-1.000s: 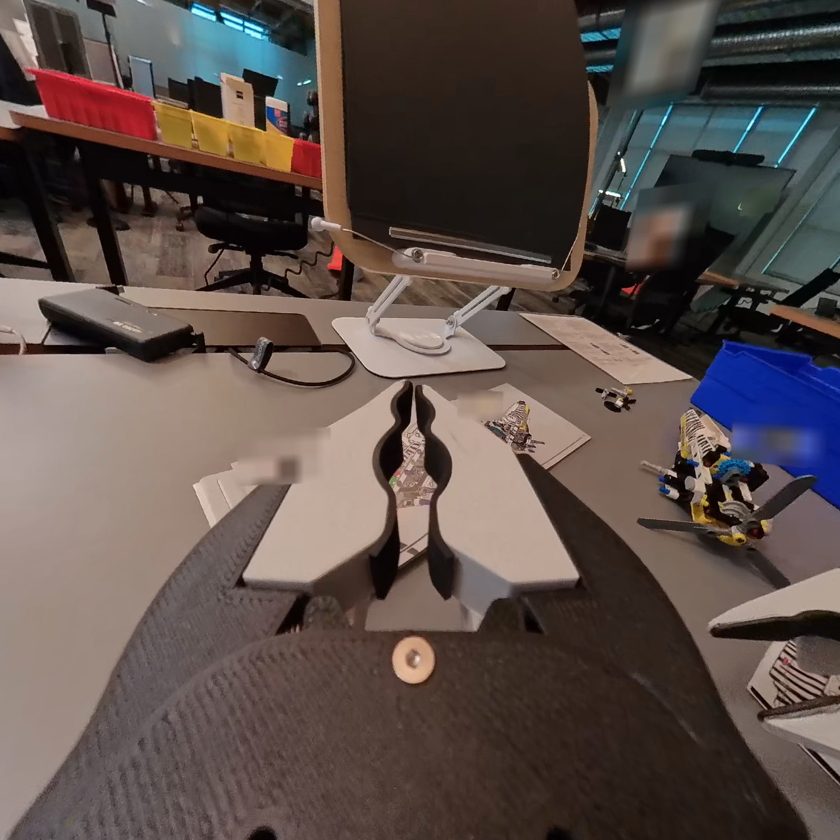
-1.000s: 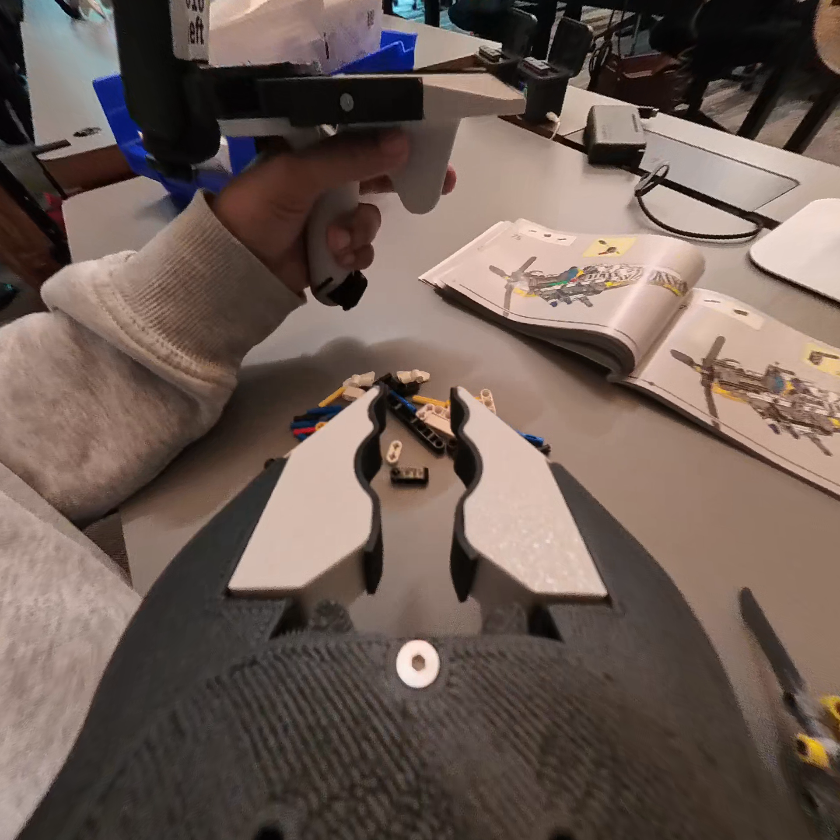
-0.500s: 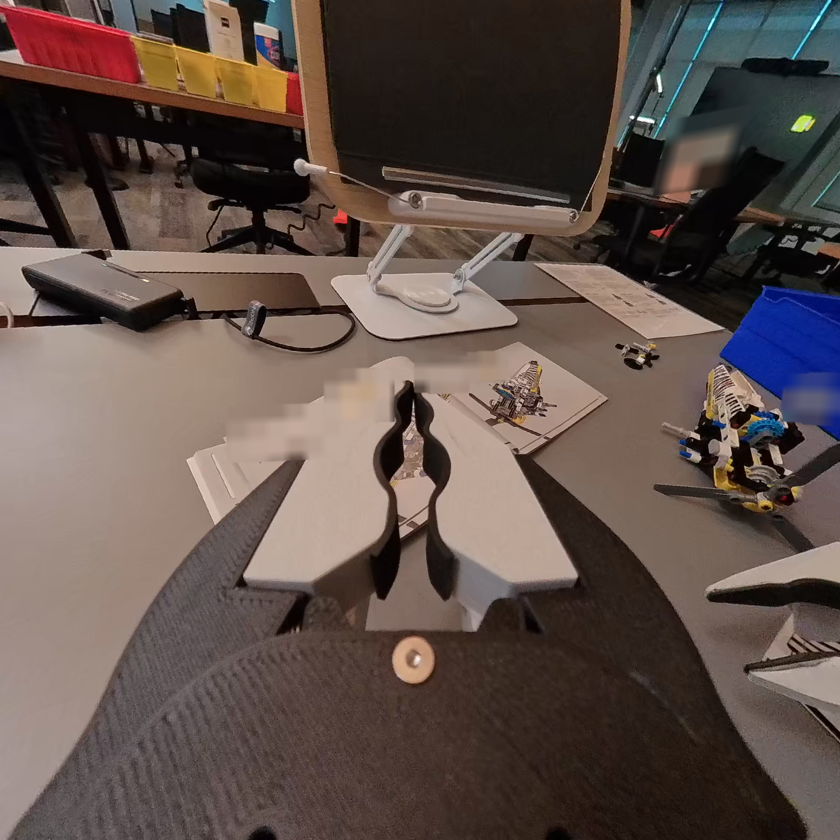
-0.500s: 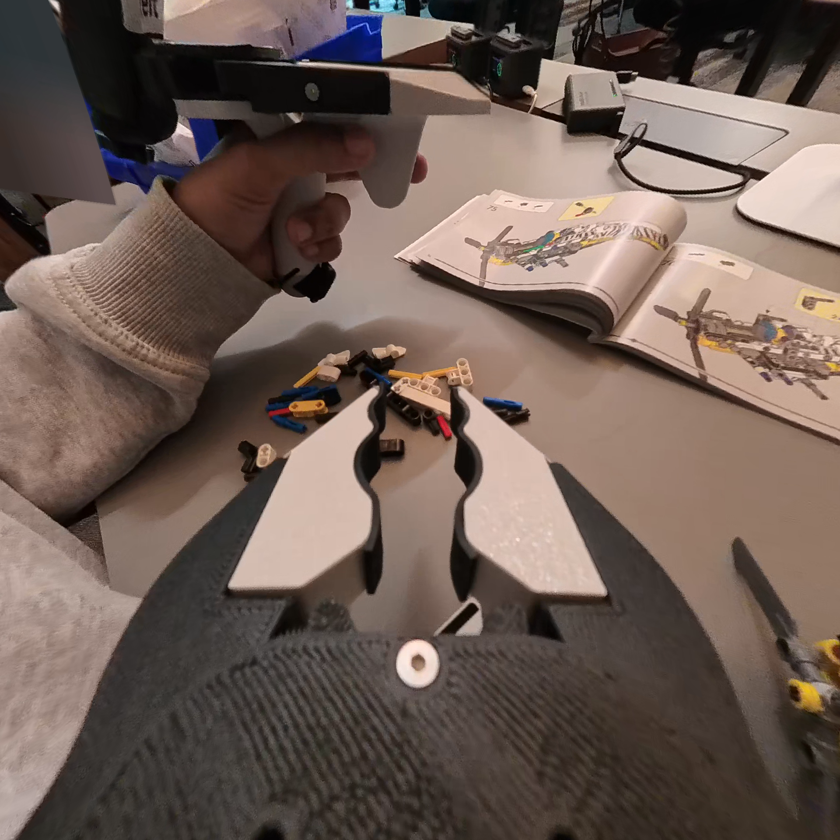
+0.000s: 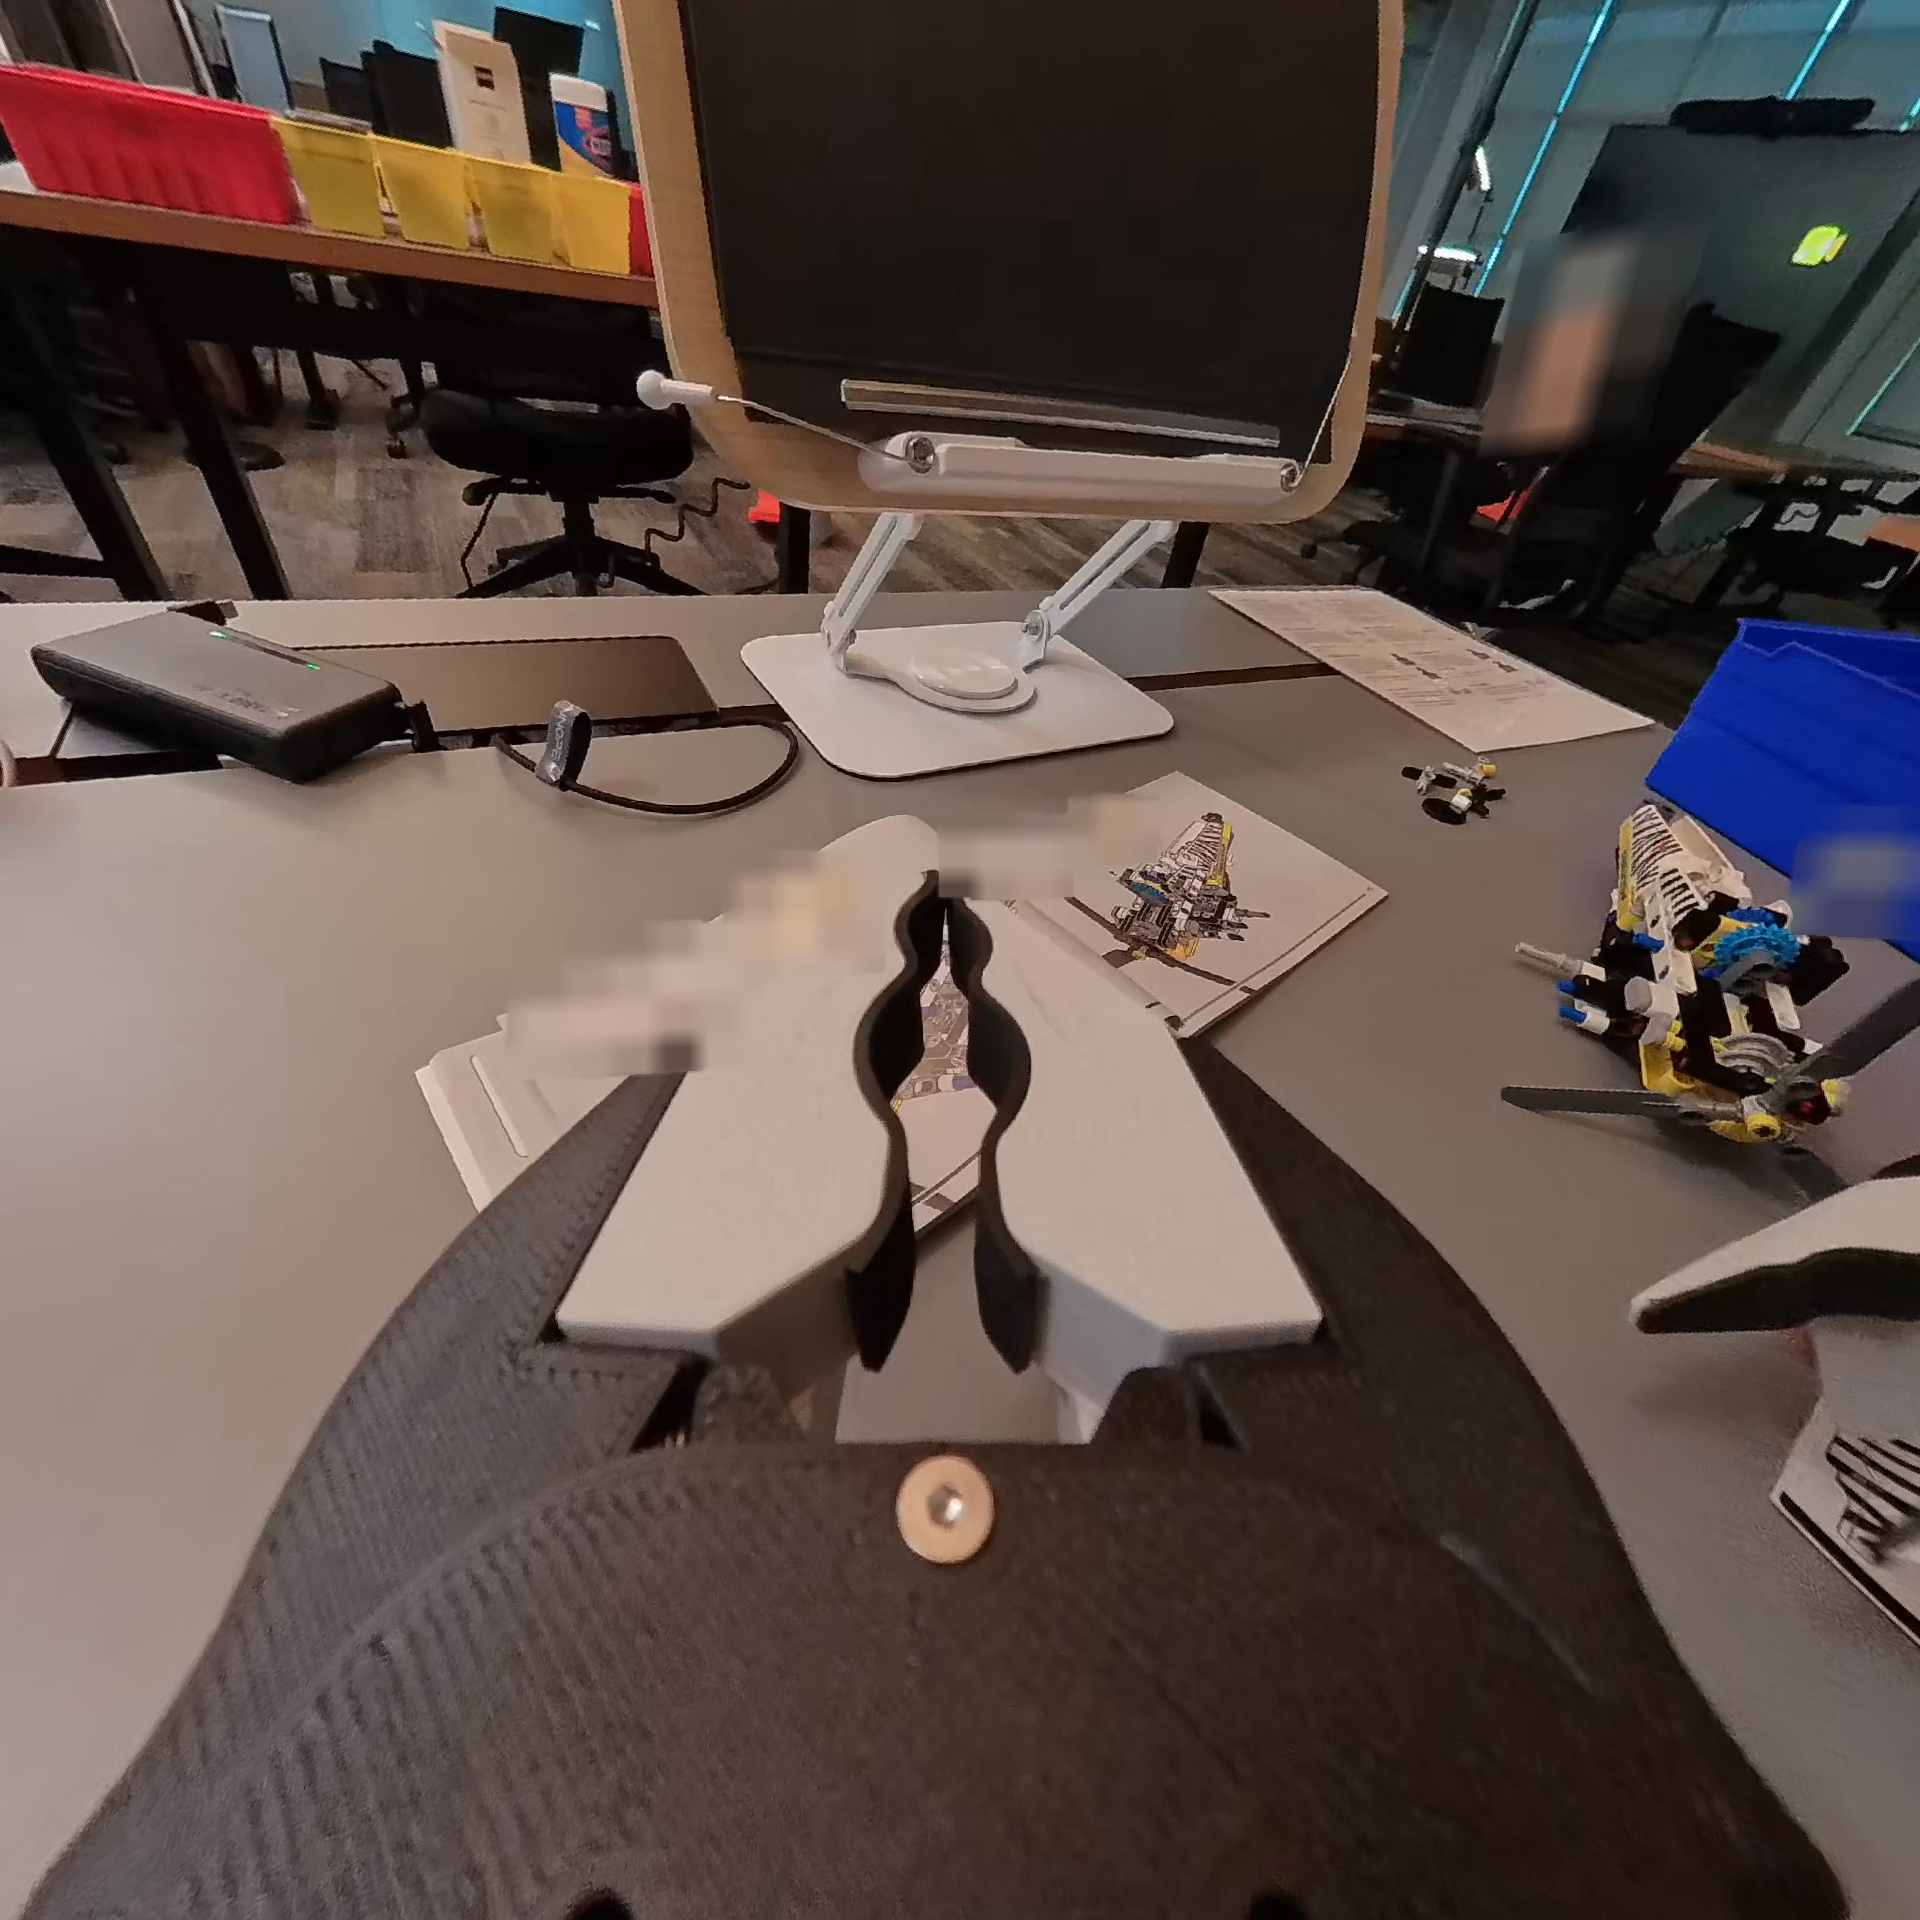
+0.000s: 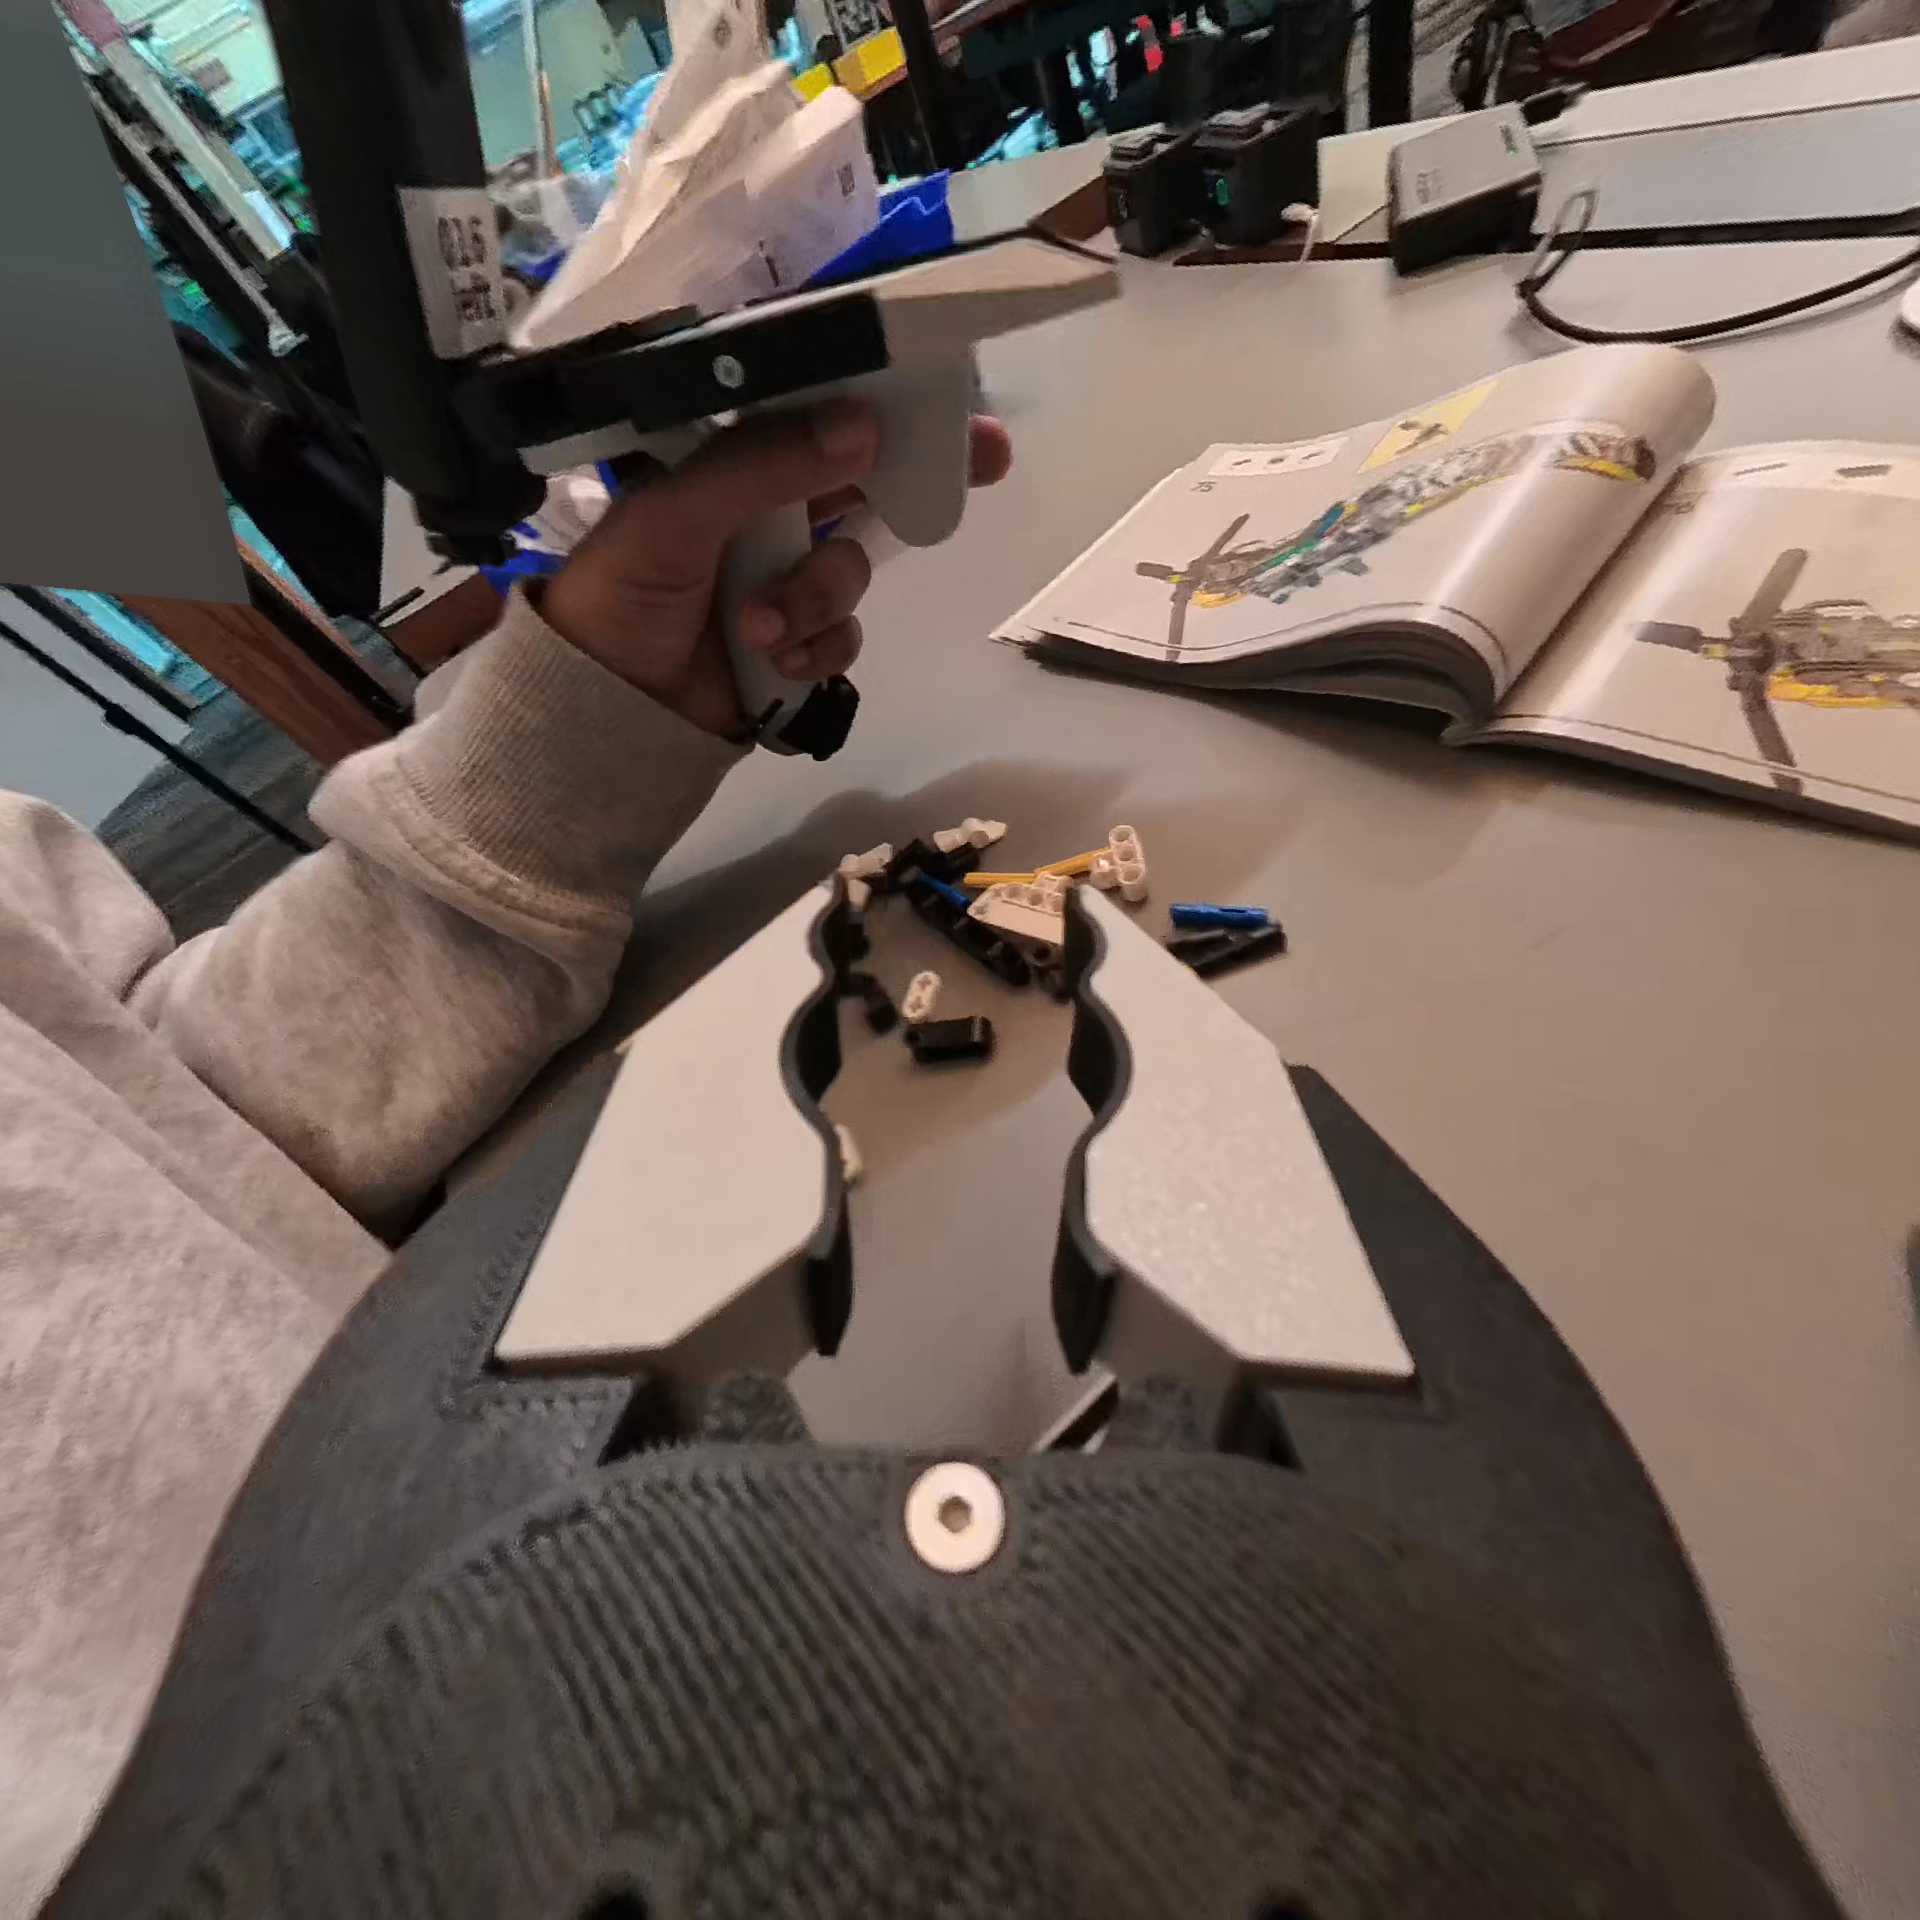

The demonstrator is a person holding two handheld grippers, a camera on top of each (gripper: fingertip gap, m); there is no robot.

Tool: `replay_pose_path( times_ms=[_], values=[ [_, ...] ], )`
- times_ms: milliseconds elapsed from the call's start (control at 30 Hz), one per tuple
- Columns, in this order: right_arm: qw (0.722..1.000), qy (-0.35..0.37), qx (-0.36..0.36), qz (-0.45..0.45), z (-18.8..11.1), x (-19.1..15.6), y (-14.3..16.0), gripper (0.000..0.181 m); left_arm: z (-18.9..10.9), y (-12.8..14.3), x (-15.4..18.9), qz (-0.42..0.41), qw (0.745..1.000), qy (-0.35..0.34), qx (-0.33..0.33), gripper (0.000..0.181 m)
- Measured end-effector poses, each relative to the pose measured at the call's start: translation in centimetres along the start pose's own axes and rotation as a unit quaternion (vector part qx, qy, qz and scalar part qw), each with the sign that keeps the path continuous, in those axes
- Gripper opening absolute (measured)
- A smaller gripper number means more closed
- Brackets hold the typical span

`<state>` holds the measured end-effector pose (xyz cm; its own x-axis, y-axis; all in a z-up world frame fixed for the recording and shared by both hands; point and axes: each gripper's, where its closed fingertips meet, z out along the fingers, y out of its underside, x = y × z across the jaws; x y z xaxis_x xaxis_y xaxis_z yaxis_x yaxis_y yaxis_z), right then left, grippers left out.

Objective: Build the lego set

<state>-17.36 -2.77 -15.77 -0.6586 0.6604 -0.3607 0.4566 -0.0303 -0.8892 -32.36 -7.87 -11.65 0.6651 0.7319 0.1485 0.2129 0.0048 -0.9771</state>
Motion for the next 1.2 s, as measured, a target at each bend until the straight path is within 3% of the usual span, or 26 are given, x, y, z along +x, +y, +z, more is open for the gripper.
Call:
replay_pose_path(
  times_ms=[133, 333, 567, 933, 1200],
  values=[
    [0.999, 0.008, -0.007, -0.042, -0.5, -1.3, -1.2, 0.041, 0.0, -0.1, -0.2, 0.0, 1.0, -0.003, 0.004, 0.0],
    [0.981, 0.067, -0.141, -0.115, 1.6, -0.3, 3.3, 0.038, -0.2, -0.3, -0.2, -0.014, 1.0, 0.004, 0.012, 0.0],
    [0.959, 0.106, -0.216, -0.15, 3.3, 0.2, 5.7, 0.038, -0.2, -0.5, 0.3, -0.024, 0.999, 0.019, 0.016, 0.0],
    [0.963, 0.113, -0.217, -0.113, 3.1, 0.5, 6.3, 0.021, -0.4, -0.8, 0.5, -0.032, 0.999, 0.027, 0.024, 0.0],
    [0.977, 0.131, -0.114, -0.128, 0.4, 0.0, 1.8, 0.021, 0.0, -0.2, 1.6, 0.002, 0.999, 0.04, 0.006, 0.005]
  ],
)
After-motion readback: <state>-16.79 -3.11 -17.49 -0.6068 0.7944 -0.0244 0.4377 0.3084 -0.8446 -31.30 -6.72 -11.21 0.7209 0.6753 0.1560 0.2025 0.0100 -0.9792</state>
